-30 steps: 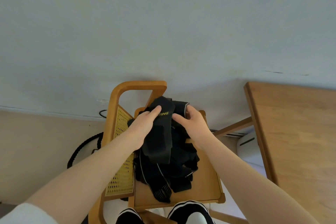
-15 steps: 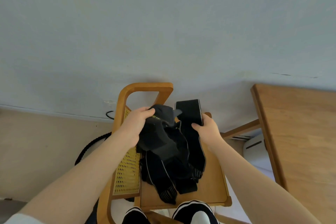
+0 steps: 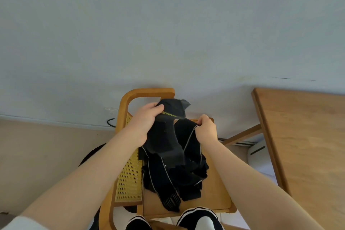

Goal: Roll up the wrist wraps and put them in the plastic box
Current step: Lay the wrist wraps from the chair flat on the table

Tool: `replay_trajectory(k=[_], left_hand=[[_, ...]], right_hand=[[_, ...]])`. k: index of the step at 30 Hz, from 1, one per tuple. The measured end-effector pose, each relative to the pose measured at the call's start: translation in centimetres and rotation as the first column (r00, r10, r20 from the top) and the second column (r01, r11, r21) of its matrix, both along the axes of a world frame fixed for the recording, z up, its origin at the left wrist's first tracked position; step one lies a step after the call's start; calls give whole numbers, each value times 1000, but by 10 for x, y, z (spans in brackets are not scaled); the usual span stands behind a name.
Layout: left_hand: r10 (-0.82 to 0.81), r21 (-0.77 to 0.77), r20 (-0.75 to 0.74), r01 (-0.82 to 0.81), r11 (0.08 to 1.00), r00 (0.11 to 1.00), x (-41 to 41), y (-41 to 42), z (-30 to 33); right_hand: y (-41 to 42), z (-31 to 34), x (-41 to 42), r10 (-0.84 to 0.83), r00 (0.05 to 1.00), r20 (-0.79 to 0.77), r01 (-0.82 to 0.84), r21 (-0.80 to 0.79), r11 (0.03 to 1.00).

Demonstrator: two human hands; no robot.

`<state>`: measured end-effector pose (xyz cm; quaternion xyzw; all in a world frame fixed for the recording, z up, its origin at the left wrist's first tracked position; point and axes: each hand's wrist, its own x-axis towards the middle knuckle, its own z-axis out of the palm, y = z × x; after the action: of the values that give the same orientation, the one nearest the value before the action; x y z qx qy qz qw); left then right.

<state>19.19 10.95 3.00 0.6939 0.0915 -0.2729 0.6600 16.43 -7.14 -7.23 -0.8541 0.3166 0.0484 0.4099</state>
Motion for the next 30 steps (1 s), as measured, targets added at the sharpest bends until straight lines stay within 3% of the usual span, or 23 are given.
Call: replay_trajectory(k=[3,6,8,10,12,15,17,20,23,25,30], left_hand=[[-39,24,-18,39,999,999,0,-1,4],[-9,38,11,8,999,1000,3,-2,4],[33,5,2,-33,999,999,5,-3,3],[92,-68,-43,-95,993,995,7,-4,2],[173,-132,-131,-190,973,976,11,-6,-1],[263,-165,-218,-301,939,940,16,-9,-4],[267,-240,-256,-328,914,929,16,-10,-11],[110,-376,-329,-237,896,938,4,-2,-31],[-123,-183,-318,66,981,940,-17,5,-64],[-180,-114,-324,151,982,929,-27,7,-79],[-16,-357,-397,-138,924,918,-26,0,-77]], right_hand=[[-1,1,-6,70,996,-46,-65,106,992],[11,11,-15,185,982,-26,-160,396,904],[20,28,-23,151,983,106,-184,650,738],[25,42,-33,173,977,128,-205,798,567],[27,44,-45,283,959,22,-200,760,618],[26,14,-60,571,817,-79,-489,431,759],[24,-4,-64,483,870,-95,-433,320,843],[29,1,-59,254,966,45,-249,426,870],[30,13,-51,122,986,111,-160,479,863],[27,18,-44,66,991,117,-119,528,841],[22,33,-44,134,981,142,-193,592,783]])
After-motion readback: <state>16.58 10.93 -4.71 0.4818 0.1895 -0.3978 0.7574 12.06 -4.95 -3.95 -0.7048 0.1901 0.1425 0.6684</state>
